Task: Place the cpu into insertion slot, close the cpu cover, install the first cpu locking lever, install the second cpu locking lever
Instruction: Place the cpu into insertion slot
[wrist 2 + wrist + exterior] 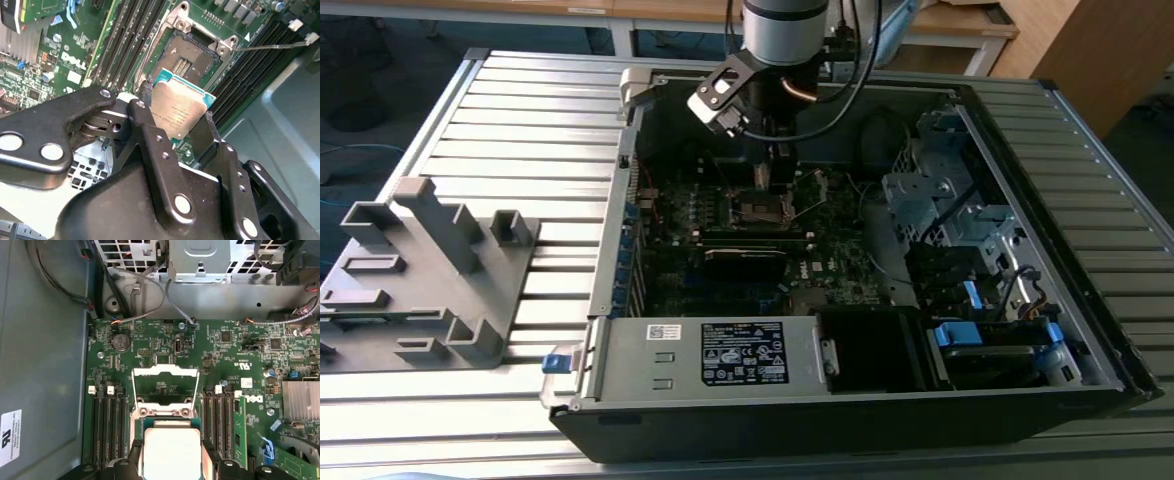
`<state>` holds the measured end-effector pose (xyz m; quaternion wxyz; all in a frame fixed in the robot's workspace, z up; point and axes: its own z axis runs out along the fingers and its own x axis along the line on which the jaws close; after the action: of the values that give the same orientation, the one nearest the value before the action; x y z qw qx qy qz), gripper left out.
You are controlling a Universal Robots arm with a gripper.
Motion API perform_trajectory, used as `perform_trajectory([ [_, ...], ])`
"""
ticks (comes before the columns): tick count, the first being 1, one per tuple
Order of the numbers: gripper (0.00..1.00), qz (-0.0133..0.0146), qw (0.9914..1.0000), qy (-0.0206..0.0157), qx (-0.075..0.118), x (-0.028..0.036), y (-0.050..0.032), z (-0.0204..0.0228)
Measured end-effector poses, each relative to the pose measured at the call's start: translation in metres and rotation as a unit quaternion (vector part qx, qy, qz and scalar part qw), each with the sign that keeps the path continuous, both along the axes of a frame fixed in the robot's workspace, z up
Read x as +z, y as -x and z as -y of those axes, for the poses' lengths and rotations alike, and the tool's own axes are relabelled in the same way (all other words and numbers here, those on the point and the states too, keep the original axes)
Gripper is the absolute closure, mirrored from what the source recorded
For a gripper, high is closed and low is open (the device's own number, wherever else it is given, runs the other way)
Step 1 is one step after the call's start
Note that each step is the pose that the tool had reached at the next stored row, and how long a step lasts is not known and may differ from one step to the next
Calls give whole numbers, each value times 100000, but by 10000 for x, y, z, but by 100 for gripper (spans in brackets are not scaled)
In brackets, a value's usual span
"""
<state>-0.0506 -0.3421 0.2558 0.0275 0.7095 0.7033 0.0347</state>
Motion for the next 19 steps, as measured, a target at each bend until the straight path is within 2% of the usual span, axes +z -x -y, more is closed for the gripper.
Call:
perform_trajectory([
  [7, 46, 0, 100000, -67, -3, -43, 83, -16],
  [16, 46, -2, 100000, -65, -13, -196, 123, -17],
  [19, 46, -6, 100000, -58, -6, -216, 127, -17],
])
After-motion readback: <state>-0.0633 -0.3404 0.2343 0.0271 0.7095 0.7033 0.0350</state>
